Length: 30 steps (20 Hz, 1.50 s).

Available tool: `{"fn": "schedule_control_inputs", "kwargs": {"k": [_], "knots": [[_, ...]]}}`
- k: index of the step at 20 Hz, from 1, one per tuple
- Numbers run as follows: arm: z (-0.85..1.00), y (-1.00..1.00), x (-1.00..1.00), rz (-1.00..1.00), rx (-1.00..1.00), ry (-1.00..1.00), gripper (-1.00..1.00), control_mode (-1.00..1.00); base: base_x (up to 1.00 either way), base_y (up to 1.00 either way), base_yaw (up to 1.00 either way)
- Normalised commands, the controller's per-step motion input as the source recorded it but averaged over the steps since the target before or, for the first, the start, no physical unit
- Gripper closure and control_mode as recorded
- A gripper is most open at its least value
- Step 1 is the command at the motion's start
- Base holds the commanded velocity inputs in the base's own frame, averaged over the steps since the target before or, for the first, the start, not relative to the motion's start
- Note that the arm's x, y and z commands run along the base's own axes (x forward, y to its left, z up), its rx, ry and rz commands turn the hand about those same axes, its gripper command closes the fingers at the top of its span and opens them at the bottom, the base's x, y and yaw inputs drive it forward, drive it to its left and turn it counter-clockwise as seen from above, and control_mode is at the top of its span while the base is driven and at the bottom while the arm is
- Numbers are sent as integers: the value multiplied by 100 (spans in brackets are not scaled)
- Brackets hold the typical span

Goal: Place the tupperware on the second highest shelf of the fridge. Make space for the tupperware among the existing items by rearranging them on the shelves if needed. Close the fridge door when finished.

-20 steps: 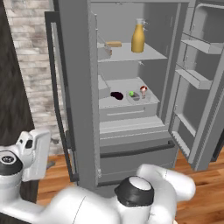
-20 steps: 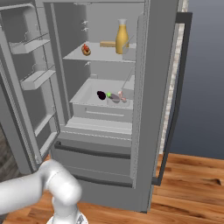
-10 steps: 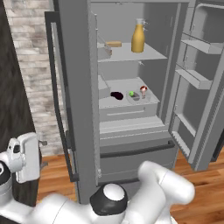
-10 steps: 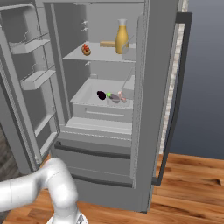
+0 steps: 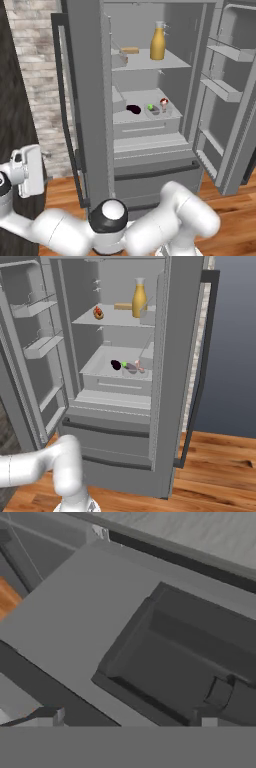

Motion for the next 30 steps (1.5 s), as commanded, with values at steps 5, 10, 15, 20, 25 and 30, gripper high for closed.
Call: {"fn": "schedule_control_inputs", "kwargs": {"k": [5, 10, 15, 20, 25, 30], "knots": [[-23, -12, 32, 0, -2, 15, -100, -100, 0, 0, 0], [-33, -82, -1, -1, -1, 9, -100, -100, 0, 0, 0], [-19, -98, 0, -3, -5, 4, -100, -100, 0, 0, 0], [-4, -85, 0, 0, -17, 0, -100, -100, 0, 0, 0], [0, -88, 0, 0, -22, 0, -100, -100, 0, 0, 0], [2, -84, 0, 0, -17, 0, -100, -100, 0, 0, 0]]}}
